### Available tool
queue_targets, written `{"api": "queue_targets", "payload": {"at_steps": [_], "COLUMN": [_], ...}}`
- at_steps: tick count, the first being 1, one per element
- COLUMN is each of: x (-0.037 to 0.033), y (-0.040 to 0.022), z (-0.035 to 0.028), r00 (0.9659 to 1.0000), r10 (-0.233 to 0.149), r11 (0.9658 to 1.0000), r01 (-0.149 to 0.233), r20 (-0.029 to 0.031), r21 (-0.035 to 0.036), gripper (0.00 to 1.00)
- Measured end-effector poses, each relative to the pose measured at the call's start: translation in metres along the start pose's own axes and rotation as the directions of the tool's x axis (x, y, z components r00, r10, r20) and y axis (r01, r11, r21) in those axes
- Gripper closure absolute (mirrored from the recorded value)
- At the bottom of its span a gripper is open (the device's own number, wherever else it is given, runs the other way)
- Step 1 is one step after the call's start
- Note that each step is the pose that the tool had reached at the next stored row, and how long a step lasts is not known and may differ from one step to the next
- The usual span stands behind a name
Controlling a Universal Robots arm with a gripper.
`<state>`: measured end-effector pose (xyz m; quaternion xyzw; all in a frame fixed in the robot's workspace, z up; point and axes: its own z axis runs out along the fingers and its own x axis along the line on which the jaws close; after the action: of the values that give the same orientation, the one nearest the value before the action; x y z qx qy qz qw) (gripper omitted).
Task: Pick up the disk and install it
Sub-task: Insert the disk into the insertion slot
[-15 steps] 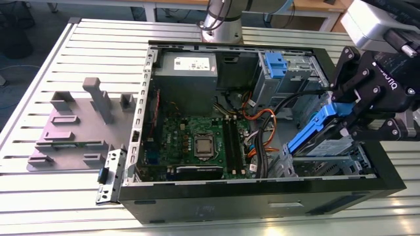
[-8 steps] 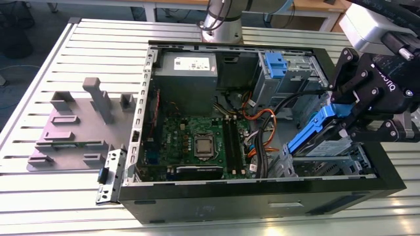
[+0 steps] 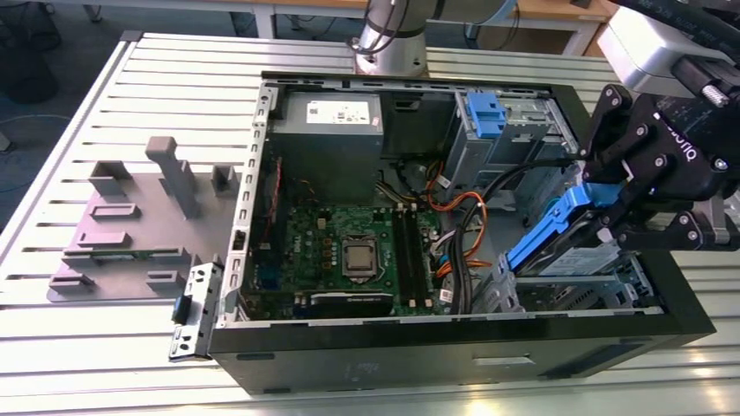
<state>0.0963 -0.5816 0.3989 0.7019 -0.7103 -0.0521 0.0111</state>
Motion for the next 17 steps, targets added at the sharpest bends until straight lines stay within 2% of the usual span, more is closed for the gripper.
{"api": "queue_targets", "payload": {"at_steps": [2, 3, 11, 13, 14, 16, 17], "x": [0.0000, 0.0000, 0.0000, 0.0000, 0.0000, 0.0000, 0.0000], "y": [0.0000, 0.0000, 0.0000, 0.0000, 0.0000, 0.0000, 0.0000], "z": [0.0000, 0.0000, 0.0001, 0.0001, 0.0001, 0.0001, 0.0002], "r00": [1.0000, 1.0000, 1.0000, 1.0000, 1.0000, 1.0000, 1.0000], "r10": [0.000, 0.000, 0.000, 0.000, 0.000, 0.000, 0.000], "r11": [1.0000, 1.0000, 1.0000, 1.0000, 1.0000, 1.0000, 1.0000], "r01": [0.000, 0.000, 0.000, 0.000, 0.000, 0.000, 0.000], "r20": [-0.0002, -0.0001, -0.0001, -0.0001, -0.0001, -0.0001, -0.0001], "r21": [0.0000, 0.0000, -0.0001, 0.0000, 0.0000, 0.0000, 0.0000], "gripper": [0.62, 0.56, 0.58, 0.70, 0.70, 0.81, 0.81]}}
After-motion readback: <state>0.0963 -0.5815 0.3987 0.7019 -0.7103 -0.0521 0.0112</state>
